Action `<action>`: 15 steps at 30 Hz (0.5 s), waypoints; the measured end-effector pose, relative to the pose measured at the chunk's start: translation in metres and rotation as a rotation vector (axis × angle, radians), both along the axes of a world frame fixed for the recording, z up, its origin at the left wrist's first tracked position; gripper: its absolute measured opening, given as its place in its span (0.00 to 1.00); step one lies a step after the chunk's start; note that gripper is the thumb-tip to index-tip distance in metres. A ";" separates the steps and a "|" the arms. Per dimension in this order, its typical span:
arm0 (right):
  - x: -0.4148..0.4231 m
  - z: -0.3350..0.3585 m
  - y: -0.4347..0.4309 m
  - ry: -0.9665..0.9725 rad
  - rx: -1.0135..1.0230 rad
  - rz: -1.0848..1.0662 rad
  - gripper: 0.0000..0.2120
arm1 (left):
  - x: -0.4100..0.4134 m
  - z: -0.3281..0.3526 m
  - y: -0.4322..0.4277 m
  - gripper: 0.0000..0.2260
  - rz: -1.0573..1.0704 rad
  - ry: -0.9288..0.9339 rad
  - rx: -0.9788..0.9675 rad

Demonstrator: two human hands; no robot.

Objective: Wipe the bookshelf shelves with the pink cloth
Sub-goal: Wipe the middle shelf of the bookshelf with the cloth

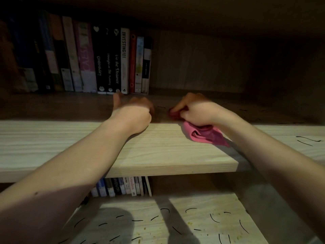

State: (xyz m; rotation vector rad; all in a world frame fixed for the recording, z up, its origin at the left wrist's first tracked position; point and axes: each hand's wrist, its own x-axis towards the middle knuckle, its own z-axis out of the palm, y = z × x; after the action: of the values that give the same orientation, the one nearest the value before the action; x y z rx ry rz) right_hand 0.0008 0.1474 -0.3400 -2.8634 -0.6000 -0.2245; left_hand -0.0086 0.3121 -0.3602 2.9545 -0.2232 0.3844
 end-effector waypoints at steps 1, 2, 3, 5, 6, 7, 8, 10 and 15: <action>-0.003 -0.001 -0.002 -0.007 0.011 0.032 0.17 | 0.001 0.000 0.000 0.21 0.001 0.006 0.010; -0.005 0.000 -0.006 0.005 0.022 0.023 0.17 | 0.001 -0.001 0.000 0.21 0.003 0.014 0.022; -0.004 0.002 -0.011 0.018 0.026 -0.025 0.17 | 0.002 0.000 0.001 0.20 0.003 0.018 0.032; 0.005 0.005 -0.012 0.035 0.023 -0.135 0.17 | 0.001 0.001 0.002 0.21 0.013 0.032 0.030; 0.007 0.003 -0.008 0.033 0.015 -0.155 0.17 | 0.001 0.001 0.001 0.21 0.012 0.037 0.029; 0.006 0.001 -0.003 0.022 0.001 -0.137 0.17 | 0.001 0.000 0.001 0.21 0.010 0.038 0.022; 0.004 -0.002 0.003 0.005 -0.011 -0.091 0.18 | 0.002 0.000 0.001 0.21 0.011 0.033 0.012; -0.003 -0.008 0.008 0.006 0.020 0.005 0.18 | 0.004 -0.001 0.001 0.22 0.010 0.017 -0.007; 0.021 -0.005 0.013 0.031 -0.018 -0.131 0.17 | 0.020 -0.002 0.012 0.19 -0.004 0.024 0.130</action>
State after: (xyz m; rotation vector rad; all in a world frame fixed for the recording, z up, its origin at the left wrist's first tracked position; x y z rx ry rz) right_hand 0.0217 0.1604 -0.3446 -2.9211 -0.4110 -0.1949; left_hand 0.0111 0.3242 -0.3625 3.0837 -0.2600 0.3467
